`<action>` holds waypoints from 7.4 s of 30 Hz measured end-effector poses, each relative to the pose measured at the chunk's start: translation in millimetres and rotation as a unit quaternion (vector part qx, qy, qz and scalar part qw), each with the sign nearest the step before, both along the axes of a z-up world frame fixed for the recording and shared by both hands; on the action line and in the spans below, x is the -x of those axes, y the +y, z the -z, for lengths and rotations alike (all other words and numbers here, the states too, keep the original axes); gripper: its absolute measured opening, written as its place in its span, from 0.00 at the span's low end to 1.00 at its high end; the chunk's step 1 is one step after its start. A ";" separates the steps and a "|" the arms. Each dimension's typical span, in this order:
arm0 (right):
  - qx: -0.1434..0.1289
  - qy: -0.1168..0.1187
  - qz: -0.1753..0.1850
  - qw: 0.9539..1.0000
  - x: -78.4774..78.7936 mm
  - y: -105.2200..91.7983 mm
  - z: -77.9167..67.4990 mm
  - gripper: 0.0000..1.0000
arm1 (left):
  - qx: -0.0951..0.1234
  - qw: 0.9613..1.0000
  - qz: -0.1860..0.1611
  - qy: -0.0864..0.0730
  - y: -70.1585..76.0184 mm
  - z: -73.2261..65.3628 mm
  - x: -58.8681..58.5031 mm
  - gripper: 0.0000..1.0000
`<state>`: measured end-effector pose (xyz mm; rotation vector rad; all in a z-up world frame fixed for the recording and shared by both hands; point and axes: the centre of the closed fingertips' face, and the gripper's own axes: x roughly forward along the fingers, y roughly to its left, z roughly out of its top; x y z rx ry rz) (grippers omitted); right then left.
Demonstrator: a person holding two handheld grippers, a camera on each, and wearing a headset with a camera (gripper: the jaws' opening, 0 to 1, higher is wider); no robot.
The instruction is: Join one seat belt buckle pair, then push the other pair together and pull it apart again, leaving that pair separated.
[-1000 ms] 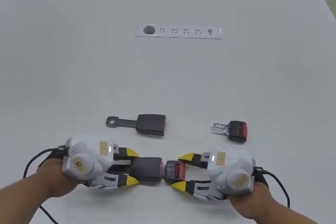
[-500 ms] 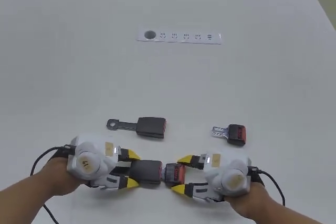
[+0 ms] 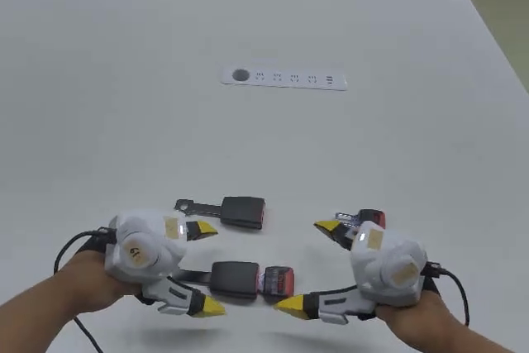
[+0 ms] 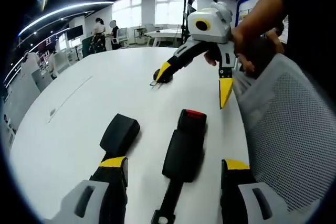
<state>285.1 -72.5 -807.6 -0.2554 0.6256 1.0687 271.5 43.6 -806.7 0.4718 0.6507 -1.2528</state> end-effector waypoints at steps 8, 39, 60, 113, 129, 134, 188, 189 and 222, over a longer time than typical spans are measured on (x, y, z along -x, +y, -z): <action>0.037 -0.022 0.022 0.999 -22.1 -53.9 -7.3 0.92 | -0.006 0.999 -0.023 -0.022 28.4 -16.3 -28.6 0.78; 0.066 0.031 -0.030 0.997 -72.7 -120.1 20.7 0.81 | -0.031 0.999 0.044 0.005 -7.1 19.0 -105.8 0.71; 0.079 0.037 -0.090 0.992 -71.6 -120.5 39.7 0.62 | -0.044 0.996 0.073 0.010 -10.3 40.8 -99.8 0.62; 0.014 0.023 -0.142 0.990 -77.3 -82.3 35.4 0.34 | -0.012 0.998 0.058 0.012 -20.0 39.5 -102.7 0.33; -0.010 0.015 -0.158 0.987 -69.0 -33.1 37.1 0.34 | -0.013 0.998 0.061 0.014 -18.5 39.8 -101.5 0.33; -0.013 0.015 -0.166 0.986 -68.7 -25.4 36.0 0.34 | -0.016 0.998 0.066 0.015 -18.9 39.7 -101.0 0.33; 0.038 0.024 -0.184 0.982 -82.8 32.3 45.3 0.33 | -0.058 0.992 0.109 0.008 -21.2 43.2 -100.8 0.32; 0.039 0.025 -0.184 0.982 -83.2 32.0 45.7 0.33 | -0.058 0.993 0.107 0.009 -21.3 43.2 -100.8 0.32; 0.065 0.023 -0.184 0.981 -83.2 33.4 45.5 0.34 | -0.064 0.992 0.109 0.006 -21.0 42.9 -99.8 0.32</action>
